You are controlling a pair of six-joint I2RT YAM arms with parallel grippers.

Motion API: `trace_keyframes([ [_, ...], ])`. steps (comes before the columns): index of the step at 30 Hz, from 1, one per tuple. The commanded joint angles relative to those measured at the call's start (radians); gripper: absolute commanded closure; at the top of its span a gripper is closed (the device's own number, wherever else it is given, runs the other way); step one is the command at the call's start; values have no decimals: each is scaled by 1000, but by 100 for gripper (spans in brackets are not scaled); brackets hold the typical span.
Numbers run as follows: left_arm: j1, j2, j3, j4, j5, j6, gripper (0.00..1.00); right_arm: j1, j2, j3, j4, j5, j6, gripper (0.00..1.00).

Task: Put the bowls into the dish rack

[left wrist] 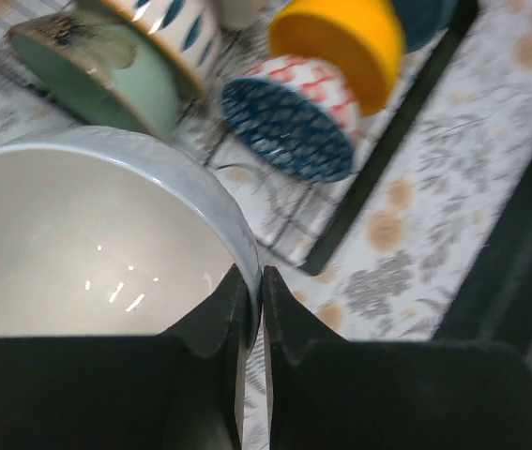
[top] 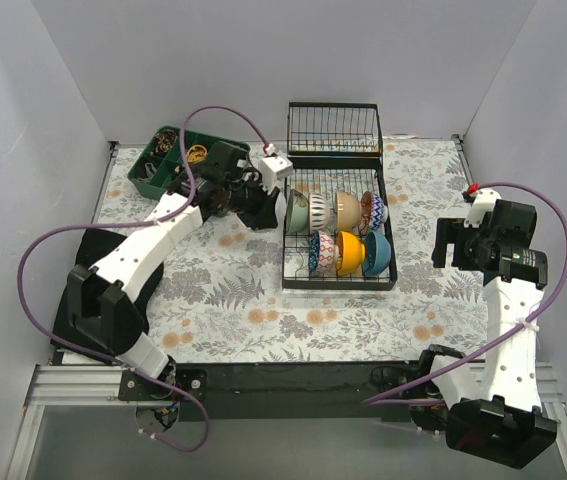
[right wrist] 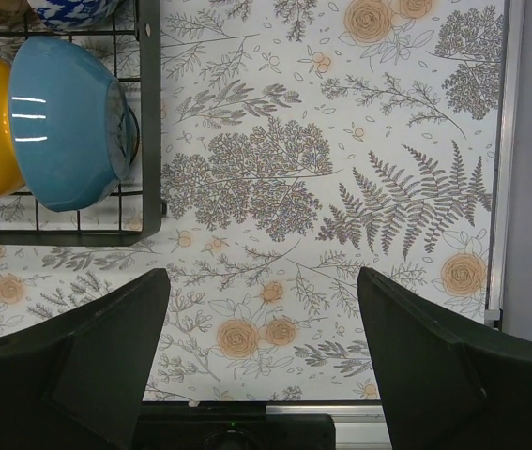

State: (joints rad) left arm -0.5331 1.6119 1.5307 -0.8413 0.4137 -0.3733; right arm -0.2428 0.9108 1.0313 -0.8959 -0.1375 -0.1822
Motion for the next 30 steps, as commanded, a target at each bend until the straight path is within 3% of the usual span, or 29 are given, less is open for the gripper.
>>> trace_keyframes([
  [1,2,-197,-159,318,415,-270,100,-6,2,-4,32,-2,10,11],
  [3,4,-313,-379,536,465,-497,100,-6,2,-2,34,7,9,11],
  [4,5,-345,-447,767,477,-591,100,-6,3,-2,32,10,7,11],
  [5,2,-374,-507,882,467,-742,100,-6,3,-2,31,12,6,11],
  [7,2,-400,-628,1074,423,-857,100,-6,7,0,32,15,6,11],
  [23,-1,-166,-725,1496,359,-1308,100,-21,33,13,17,45,-7,11],
  [30,4,-119,-823,1611,324,-1354,100,-23,63,26,0,49,-17,11],
])
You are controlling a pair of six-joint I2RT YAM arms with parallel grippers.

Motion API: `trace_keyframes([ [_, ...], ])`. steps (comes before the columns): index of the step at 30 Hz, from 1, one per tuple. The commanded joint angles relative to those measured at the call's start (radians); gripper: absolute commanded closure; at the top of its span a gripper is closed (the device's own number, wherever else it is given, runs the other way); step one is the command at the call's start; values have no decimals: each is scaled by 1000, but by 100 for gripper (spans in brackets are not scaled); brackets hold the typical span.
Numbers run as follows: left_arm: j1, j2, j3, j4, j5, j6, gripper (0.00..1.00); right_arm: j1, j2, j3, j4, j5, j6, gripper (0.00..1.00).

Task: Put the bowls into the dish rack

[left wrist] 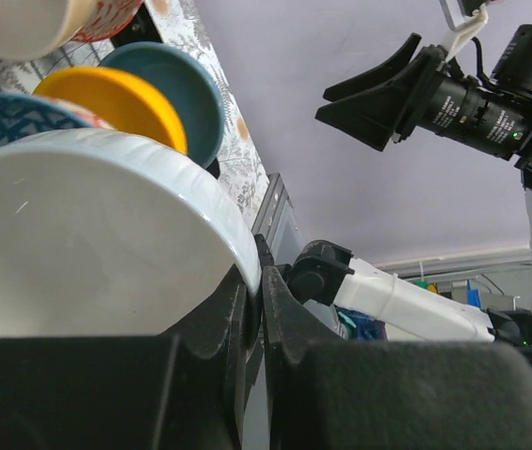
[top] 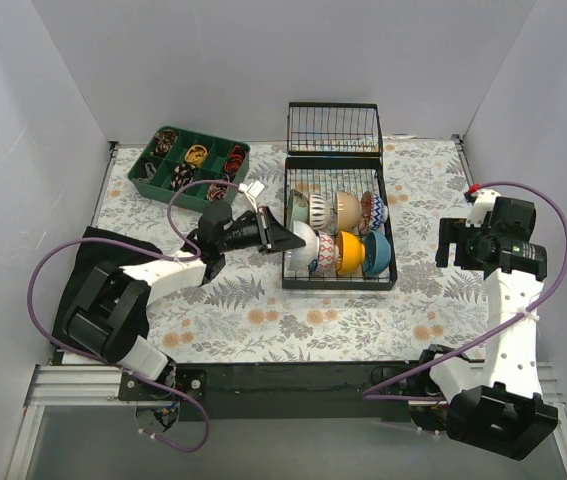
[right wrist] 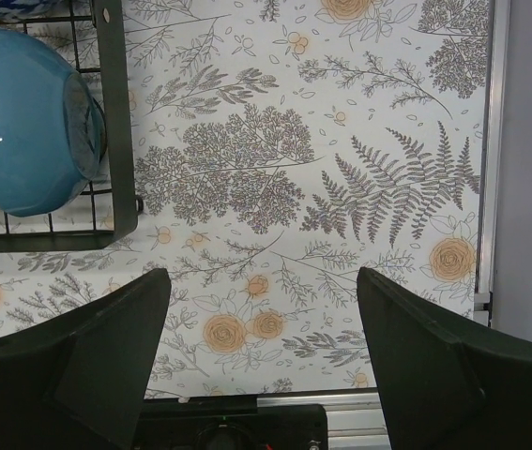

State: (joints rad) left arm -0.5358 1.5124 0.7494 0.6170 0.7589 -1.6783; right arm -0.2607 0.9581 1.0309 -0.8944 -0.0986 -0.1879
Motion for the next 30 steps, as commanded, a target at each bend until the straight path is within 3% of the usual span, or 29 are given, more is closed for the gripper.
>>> trace_keyframes([
  [1,5,-18,-59,171,-20,-46,100,-5,19,26,-1,10,-12,12],
  [10,25,17,-203,187,-66,-3,100,-6,33,12,14,2,-13,12],
  [24,53,238,-70,254,11,3,100,-12,28,8,18,5,-12,12],
  [26,59,220,-61,225,40,28,95,-12,24,9,20,4,-12,12],
  [30,66,148,-61,75,39,126,72,-12,19,1,25,4,-13,11],
])
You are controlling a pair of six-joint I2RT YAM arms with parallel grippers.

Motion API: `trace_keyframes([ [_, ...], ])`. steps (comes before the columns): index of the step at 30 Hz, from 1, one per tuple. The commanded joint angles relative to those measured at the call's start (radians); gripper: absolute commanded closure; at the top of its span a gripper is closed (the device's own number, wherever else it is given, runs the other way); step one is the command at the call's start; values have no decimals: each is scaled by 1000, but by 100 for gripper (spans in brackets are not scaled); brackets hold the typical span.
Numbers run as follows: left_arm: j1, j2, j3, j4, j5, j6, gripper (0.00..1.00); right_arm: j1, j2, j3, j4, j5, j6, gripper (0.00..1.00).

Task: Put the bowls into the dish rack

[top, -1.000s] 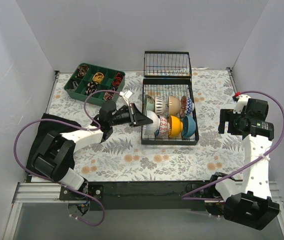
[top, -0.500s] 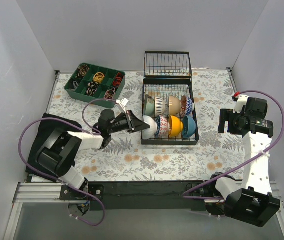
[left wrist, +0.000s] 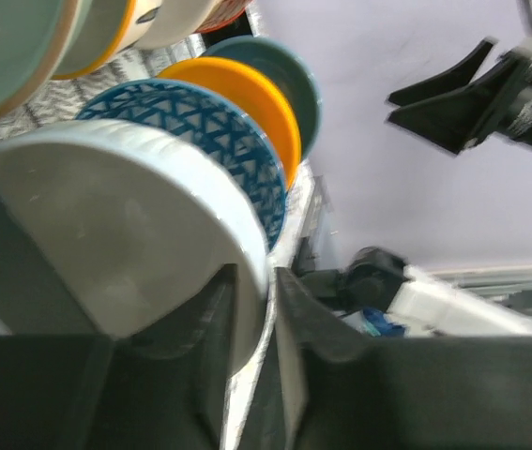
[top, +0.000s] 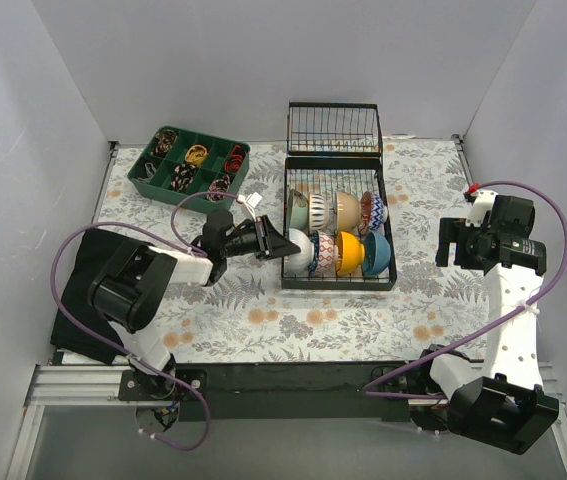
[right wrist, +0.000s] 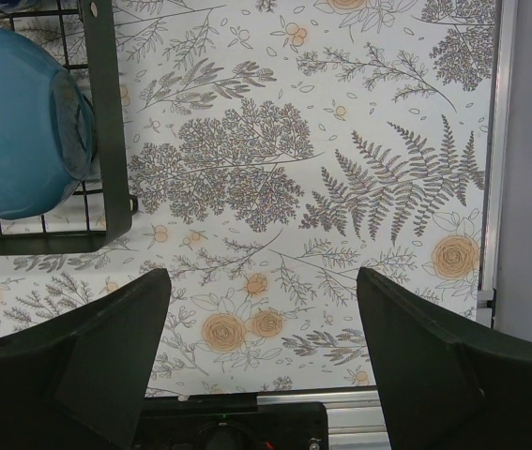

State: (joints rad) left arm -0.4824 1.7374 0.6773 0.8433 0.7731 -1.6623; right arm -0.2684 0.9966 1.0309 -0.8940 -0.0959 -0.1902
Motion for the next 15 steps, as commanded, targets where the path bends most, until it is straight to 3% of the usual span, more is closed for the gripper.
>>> trace_keyframes([
  [1,16,-99,5,-173,22,128,66,-5,-18,0,26,1,-11,11],
  [2,18,-137,1,-194,11,151,53,-5,-16,-2,27,-2,-11,11],
  [6,24,-251,-13,-326,15,242,42,-5,-16,-5,30,-7,-12,11],
  [8,31,-323,-4,-393,20,315,40,-5,-15,-5,30,-7,-12,11],
  [15,45,-557,30,-911,-53,660,34,-5,-16,-3,29,-33,-11,4],
])
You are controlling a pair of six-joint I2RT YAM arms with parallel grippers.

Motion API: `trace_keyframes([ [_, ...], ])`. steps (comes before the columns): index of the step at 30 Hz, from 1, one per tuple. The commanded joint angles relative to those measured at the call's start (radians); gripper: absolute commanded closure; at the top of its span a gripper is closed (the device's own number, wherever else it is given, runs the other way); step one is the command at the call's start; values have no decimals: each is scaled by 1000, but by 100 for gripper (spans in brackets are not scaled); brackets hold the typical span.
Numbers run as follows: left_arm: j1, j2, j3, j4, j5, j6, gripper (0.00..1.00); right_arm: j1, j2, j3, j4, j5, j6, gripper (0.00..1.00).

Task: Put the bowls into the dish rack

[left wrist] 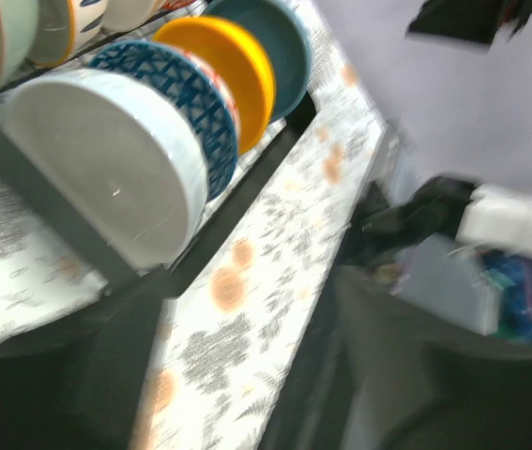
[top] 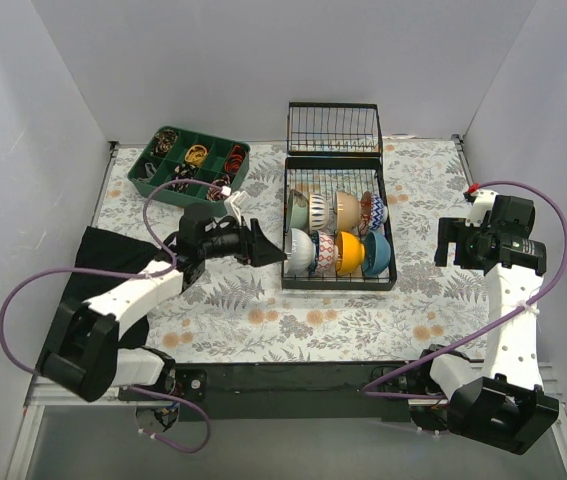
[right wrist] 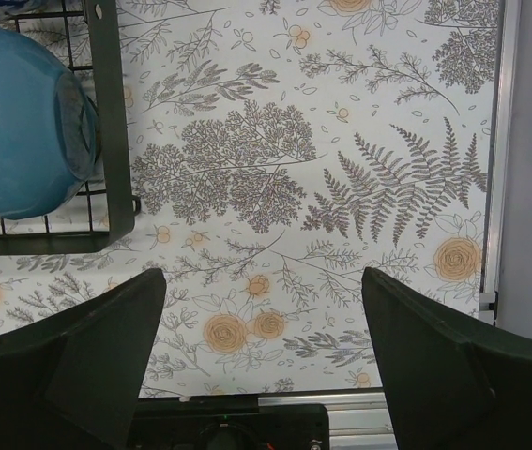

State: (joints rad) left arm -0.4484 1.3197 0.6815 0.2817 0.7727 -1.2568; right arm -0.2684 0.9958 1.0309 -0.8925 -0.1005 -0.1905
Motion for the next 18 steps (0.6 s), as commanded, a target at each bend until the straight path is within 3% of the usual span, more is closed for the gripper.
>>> trace_keyframes([
  [1,13,-164,24,-383,-105,298,2,-5,-17,-3,27,-39,-9,1],
  [6,14,-276,52,-503,-329,471,2,-5,-16,0,29,33,75,1],
  [7,23,-302,52,-494,-499,473,2,-5,-8,4,27,62,88,1],
  [11,193,-271,55,-380,-825,447,2,-5,-16,18,18,96,115,2],
  [14,377,-185,116,-387,-869,332,2,-5,-40,6,33,93,125,1],
  [18,412,-169,109,-355,-845,287,2,-5,-78,-14,66,96,148,2],
])
